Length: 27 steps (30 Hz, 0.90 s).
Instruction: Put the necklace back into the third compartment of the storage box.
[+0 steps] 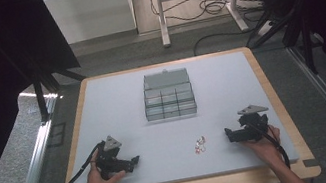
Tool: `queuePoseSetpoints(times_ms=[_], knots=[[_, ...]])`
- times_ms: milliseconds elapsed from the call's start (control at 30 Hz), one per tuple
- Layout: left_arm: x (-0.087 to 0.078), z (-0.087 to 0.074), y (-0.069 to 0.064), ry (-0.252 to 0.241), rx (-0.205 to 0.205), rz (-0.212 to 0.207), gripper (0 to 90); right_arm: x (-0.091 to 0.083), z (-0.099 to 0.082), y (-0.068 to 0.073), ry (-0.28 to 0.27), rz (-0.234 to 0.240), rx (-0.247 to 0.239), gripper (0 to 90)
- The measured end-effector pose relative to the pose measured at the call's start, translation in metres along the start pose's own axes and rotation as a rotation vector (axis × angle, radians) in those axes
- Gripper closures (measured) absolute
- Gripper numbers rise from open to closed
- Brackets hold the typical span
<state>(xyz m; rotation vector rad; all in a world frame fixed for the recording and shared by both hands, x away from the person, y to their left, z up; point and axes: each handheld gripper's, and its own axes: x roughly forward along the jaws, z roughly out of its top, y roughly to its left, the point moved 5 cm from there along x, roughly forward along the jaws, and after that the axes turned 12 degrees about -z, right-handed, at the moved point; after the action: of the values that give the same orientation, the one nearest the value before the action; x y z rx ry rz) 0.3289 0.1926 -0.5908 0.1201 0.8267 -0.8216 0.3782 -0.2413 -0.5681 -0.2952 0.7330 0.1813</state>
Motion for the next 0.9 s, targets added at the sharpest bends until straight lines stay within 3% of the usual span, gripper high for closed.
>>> queuePoseSetpoints(times_ms=[500,700,733,900], knots=[[0.000,0.000,0.000,0.000,0.002,0.001,0.0,-0.010,-0.010,-0.002,0.001,-0.011,0.009,1.6],[0.000,0.000,0.000,0.000,0.002,0.001,0.0,-0.016,-0.009,0.000,0.008,-0.009,-0.013,10.3],[0.000,0.000,0.000,0.000,0.002,0.001,0.0,-0.020,-0.009,0.001,-0.008,0.007,-0.035,13.6],[0.000,0.000,0.000,0.000,0.002,0.001,0.0,-0.030,-0.006,0.002,-0.051,0.035,-0.042,20.0]])
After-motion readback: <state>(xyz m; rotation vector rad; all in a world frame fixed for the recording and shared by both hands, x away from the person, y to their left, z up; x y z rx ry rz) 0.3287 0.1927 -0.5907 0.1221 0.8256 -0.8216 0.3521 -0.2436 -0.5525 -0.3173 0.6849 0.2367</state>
